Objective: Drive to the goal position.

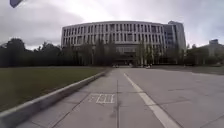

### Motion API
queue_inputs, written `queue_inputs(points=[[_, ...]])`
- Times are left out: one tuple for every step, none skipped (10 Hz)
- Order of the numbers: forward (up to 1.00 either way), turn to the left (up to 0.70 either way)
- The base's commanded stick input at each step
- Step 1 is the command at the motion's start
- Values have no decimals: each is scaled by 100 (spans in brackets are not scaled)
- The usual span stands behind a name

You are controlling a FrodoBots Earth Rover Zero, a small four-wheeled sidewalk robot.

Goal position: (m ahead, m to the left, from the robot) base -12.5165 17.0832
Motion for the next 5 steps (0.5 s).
queue_inputs(points=[[5, 0], [2, 0], [0, 0], [0, 0], [0, 0]])
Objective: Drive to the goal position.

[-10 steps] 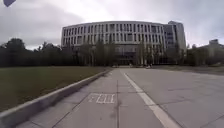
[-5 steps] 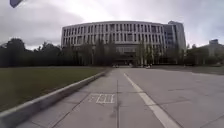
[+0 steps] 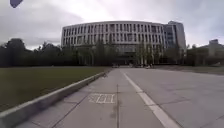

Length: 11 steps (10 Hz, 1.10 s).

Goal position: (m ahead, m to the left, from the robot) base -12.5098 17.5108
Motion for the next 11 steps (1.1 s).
queue_inputs(points=[[0, 0], [0, 0], [0, 0], [0, 0], [0, 0], [0, 0], [0, -34], [0, -52], [0, -58], [0, -64], [0, -64]])
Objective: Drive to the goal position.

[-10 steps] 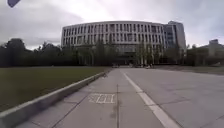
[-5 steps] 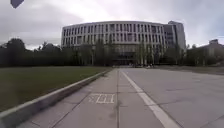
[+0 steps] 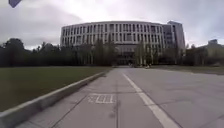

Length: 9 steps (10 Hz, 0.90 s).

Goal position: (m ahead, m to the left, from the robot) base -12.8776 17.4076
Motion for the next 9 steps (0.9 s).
queue_inputs(points=[[0, -63], [0, -63], [0, -64], [0, -64], [5, -59], [16, -16], [40, -23], [64, -30], [70, -32]])
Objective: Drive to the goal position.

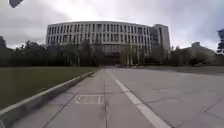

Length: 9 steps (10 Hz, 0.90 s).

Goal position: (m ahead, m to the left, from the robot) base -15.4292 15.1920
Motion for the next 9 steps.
queue_inputs(points=[[70, -32], [70, -32], [70, -32], [70, -32], [70, -32], [68, -33], [41, -43], [36, -41], [35, -38]])
